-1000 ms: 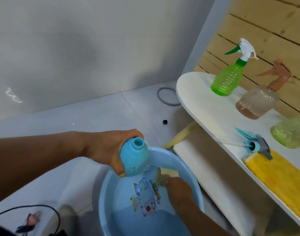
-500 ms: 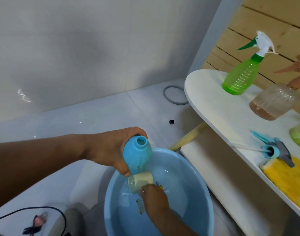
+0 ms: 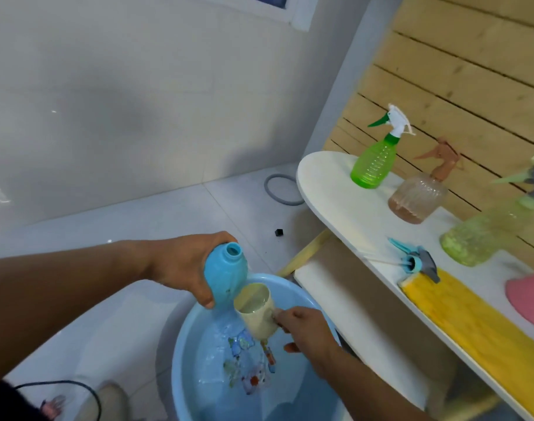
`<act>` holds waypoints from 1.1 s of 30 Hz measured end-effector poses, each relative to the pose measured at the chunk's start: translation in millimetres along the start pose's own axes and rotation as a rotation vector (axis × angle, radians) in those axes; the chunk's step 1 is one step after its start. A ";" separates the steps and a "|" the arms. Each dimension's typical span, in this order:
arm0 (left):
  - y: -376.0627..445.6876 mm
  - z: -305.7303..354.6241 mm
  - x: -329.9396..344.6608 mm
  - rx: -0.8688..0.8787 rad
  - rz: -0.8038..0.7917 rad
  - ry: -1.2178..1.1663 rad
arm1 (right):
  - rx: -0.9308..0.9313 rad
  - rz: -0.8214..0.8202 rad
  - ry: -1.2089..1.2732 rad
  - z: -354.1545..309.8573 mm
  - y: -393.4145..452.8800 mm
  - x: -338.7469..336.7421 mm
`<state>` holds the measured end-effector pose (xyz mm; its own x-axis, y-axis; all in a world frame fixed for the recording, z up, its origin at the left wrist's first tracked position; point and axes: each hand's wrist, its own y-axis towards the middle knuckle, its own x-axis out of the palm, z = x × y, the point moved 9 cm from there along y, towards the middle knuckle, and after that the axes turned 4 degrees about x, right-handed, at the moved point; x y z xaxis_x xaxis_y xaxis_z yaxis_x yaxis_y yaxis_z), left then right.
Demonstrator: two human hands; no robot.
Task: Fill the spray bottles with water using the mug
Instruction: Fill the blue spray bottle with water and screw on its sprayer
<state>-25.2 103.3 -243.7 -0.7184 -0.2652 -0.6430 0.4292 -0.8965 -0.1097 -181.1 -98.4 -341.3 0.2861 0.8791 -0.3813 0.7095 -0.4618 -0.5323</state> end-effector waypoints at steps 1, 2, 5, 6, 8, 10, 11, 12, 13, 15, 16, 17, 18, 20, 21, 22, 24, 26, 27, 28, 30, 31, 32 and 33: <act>-0.6 0.9 0.1 -0.004 -0.009 0.009 | -0.018 0.019 0.009 -9.6 -7.1 -11.0; -0.8 4.2 -0.3 -0.005 -0.015 0.020 | -0.037 0.046 0.019 -19.3 -15.3 -23.2; 0.6 7.5 -1.0 -0.019 -0.022 0.036 | -0.097 0.109 0.034 -47.6 -37.7 -51.5; 1.5 7.7 -0.1 -0.026 -0.029 0.039 | -0.119 0.121 0.041 -57.2 -45.0 -58.7; 3.2 7.9 2.8 -0.040 -0.044 0.046 | -0.163 0.137 0.062 -77.8 -62.7 -71.0; 4.9 8.0 6.5 -0.049 -0.052 0.060 | -0.208 0.162 0.069 -97.1 -78.6 -80.9; 6.0 9.4 8.7 -0.049 -0.059 0.069 | -0.234 0.183 0.062 -105.7 -85.2 -85.6; 7.1 10.4 11.2 -0.050 -0.068 0.076 | -0.264 0.206 0.055 -113.6 -89.8 -89.8; 8.2 11.8 13.6 -0.049 -0.074 0.078 | -0.297 0.230 0.050 -121.3 -94.3 -93.4; 10.6 14.2 17.7 -0.050 -0.086 0.074 | -0.361 0.263 0.045 -135.8 -103.2 -97.8; 11.9 15.6 19.3 -0.052 -0.093 0.073 | -0.393 0.273 0.042 -142.2 -107.6 -99.0; 13.1 17.7 20.9 -0.053 -0.100 0.070 | -0.426 0.279 0.035 -148.2 -112.3 -99.9; 14.5 19.4 22.2 -0.054 -0.106 0.067 | -0.461 0.281 0.024 -153.8 -116.7 -100.0; 18.1 23.3 25.1 -0.047 -0.112 0.063 | -0.520 0.276 -0.014 -162.3 -124.2 -98.2; 19.8 25.4 26.0 -0.041 -0.113 0.061 | -0.542 0.276 -0.036 -164.9 -127.1 -97.0; 21.5 27.0 27.1 -0.036 -0.113 0.056 | -0.562 0.286 -0.062 -166.8 -129.3 -96.7; 24.1 29.5 28.5 -0.028 -0.113 0.046 | -0.597 0.320 -0.111 -170.1 -134.1 -96.9; 26.3 32.0 30.9 -0.016 -0.117 0.033 | -0.640 0.342 -0.147 -173.1 -139.3 -97.0; 27.2 33.6 32.0 -0.007 -0.119 0.026 | -0.663 0.355 -0.173 -174.7 -142.1 -97.1; 28.0 34.9 32.6 -0.001 -0.119 0.020 | -0.685 0.373 -0.209 -176.4 -144.8 -97.2; 28.8 37.8 32.5 0.010 -0.117 0.010 | -0.728 0.408 -0.285 -179.7 -149.8 -97.1; 29.4 39.7 32.8 0.015 -0.118 0.001 | -0.744 0.420 -0.316 -180.8 -152.3 -97.1; 29.6 40.8 32.3 0.020 -0.117 -0.005 | -0.761 0.430 -0.343 -182.4 -154.2 -96.3; 29.9 42.3 32.2 0.025 -0.117 -0.009 | -0.775 0.439 -0.367 -183.6 -156.1 -95.8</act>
<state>-58.6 52.9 -235.6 -0.7679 -0.1613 -0.6199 0.3284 -0.9300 -0.1648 -201.1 -88.9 -82.9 0.5016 0.4936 -0.7104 0.8531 -0.4187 0.3114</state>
